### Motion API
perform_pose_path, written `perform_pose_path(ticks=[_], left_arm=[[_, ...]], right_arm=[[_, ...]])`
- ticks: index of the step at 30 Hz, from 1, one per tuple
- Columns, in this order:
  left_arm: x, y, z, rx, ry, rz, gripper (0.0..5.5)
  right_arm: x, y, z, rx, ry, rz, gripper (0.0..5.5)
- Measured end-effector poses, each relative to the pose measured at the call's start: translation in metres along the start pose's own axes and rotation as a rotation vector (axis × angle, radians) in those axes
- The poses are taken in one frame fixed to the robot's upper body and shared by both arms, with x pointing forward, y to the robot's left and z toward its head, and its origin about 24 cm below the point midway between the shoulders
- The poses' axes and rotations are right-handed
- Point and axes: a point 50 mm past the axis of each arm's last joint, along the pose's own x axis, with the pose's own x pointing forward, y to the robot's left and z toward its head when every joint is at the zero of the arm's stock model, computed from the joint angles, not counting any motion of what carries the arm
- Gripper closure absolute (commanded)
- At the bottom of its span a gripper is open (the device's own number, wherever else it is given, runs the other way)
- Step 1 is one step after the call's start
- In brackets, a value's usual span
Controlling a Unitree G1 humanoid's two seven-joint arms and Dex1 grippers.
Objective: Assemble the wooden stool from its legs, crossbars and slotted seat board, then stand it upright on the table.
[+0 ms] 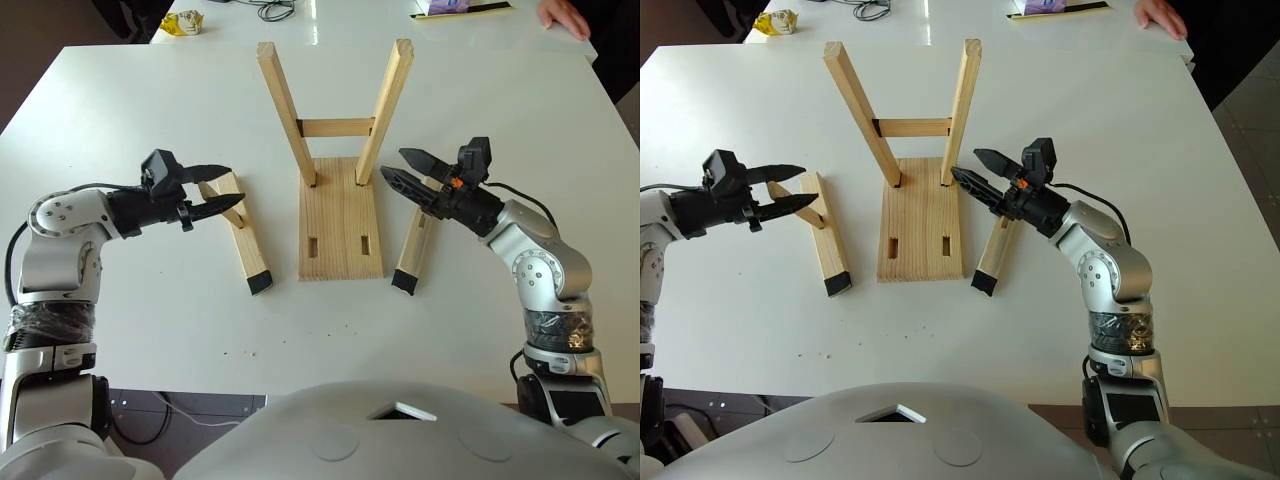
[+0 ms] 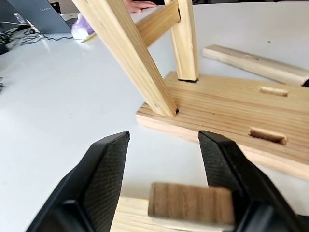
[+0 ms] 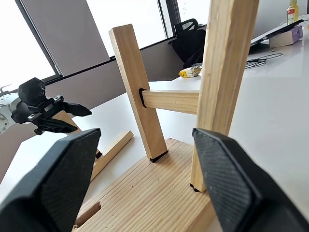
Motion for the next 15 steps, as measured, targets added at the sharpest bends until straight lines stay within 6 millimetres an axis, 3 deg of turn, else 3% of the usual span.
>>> perform_pose_path(ticks=[9,15], left_arm=[[-0.009,-0.019,0.014,-0.044,-0.106,0.105,2.87],[-0.014,-0.017,0.023,-0.069,-0.276,0.481,2.87]], right_arm=[[-0.001,0.003,-0.006,0.015,0.014,0.002,1.99],[-0.001,0.003,-0.006,0.011,0.005,0.001,1.99]])
